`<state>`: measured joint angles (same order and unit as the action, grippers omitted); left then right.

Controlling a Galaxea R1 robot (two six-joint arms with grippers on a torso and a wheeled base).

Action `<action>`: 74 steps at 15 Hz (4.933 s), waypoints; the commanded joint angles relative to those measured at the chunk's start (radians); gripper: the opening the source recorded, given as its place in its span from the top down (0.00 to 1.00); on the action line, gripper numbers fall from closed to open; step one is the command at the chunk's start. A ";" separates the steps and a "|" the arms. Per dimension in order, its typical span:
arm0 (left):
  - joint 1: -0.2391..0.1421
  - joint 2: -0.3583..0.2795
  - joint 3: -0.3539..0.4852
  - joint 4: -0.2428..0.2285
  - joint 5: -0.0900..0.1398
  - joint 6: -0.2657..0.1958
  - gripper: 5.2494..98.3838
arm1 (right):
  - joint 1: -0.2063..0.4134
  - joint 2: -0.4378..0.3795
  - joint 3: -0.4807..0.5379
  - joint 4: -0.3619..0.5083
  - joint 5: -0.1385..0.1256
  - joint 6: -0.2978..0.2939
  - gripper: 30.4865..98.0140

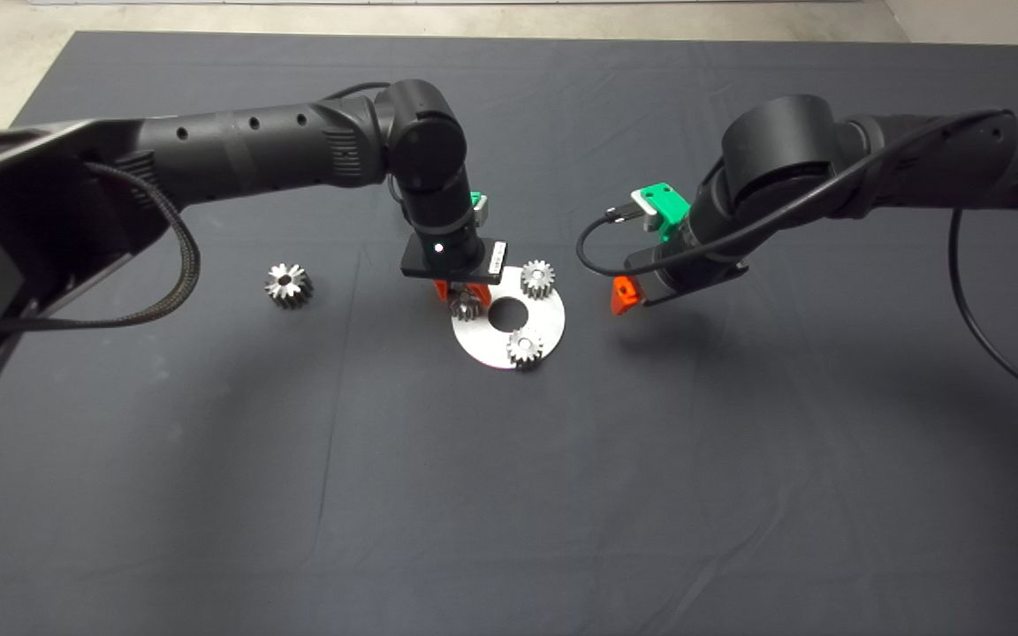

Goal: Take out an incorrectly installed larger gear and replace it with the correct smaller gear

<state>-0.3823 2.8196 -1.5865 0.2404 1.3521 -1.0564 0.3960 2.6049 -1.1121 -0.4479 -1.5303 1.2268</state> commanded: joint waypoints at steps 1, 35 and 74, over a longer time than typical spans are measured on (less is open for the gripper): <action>0.071 -0.015 -0.013 0.023 -0.008 0.013 0.80 | 0.014 0.005 0.003 -0.018 -0.115 -0.004 0.02; -0.303 -0.008 0.083 -0.150 0.090 0.007 0.53 | 0.011 0.002 0.002 -0.018 -0.113 -0.004 0.02; -0.351 -0.892 1.226 -0.138 0.096 -0.496 0.42 | 0.113 -0.259 0.692 0.195 -0.020 0.428 0.02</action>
<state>-0.7211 1.9334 -0.3743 0.1000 1.4691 -1.5379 0.4934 2.3441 -0.4189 -0.2843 -1.5326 1.6413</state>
